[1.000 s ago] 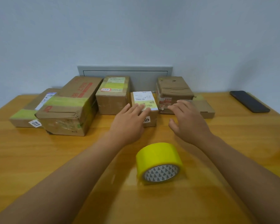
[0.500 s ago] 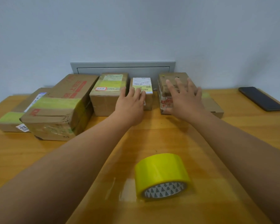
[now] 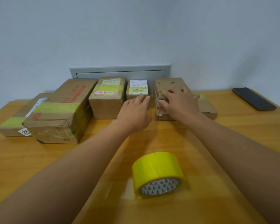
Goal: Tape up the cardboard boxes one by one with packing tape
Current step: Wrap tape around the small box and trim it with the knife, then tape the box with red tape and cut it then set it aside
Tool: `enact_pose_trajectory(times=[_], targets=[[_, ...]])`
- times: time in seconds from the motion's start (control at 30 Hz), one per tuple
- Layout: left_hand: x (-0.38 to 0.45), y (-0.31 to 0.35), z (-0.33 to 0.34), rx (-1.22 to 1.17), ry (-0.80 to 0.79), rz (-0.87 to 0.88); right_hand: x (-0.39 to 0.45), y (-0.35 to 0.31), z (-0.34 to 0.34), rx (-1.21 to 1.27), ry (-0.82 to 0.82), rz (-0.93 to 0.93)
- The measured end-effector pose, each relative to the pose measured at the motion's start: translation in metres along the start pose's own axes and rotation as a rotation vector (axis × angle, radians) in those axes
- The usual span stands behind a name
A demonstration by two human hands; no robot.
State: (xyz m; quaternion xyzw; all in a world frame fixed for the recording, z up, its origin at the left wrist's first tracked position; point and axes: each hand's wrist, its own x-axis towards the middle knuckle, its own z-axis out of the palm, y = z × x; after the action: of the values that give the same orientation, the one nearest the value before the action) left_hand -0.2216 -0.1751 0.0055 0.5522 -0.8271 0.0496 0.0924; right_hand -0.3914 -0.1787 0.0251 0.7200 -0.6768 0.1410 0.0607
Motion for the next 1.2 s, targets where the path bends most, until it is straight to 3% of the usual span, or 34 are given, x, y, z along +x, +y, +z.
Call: enact_pose_trajectory(times=[0.13, 0.27, 0.4, 0.47, 0.63, 0.87, 1.07, 1.2], targets=[[-0.018, 0.011, -0.014, -0.340, -0.077, 0.007, -0.032, -0.004, -0.006, -0.016, 0.007, -0.042], [-0.038, 0.018, -0.023, -0.387, -0.080, 0.062, -0.064, 0.005, -0.007, 0.096, 0.087, -0.097], [-0.045, 0.027, -0.033, -0.366, -0.155, 0.012, -0.079, 0.016, -0.009, 0.538, -0.104, 0.191], [-0.048, 0.034, -0.042, -0.410, -0.177, -0.028, -0.085, 0.017, -0.013, 0.697, -0.168, 0.229], [-0.067, 0.048, -0.078, -0.620, 0.038, -0.102, -0.097, 0.010, -0.044, 0.758, 0.007, 0.181], [-0.129, 0.036, -0.132, -0.734, 0.356, -0.249, -0.125, -0.041, -0.093, 0.700, 0.187, -0.059], [-0.202, 0.004, -0.142, -0.526, 0.388, -0.420, -0.168, -0.103, -0.102, 0.691, 0.080, -0.193], [-0.247, -0.013, -0.139, -0.407, 0.209, -0.547, -0.192, -0.138, -0.089, 0.646, -0.070, -0.212]])
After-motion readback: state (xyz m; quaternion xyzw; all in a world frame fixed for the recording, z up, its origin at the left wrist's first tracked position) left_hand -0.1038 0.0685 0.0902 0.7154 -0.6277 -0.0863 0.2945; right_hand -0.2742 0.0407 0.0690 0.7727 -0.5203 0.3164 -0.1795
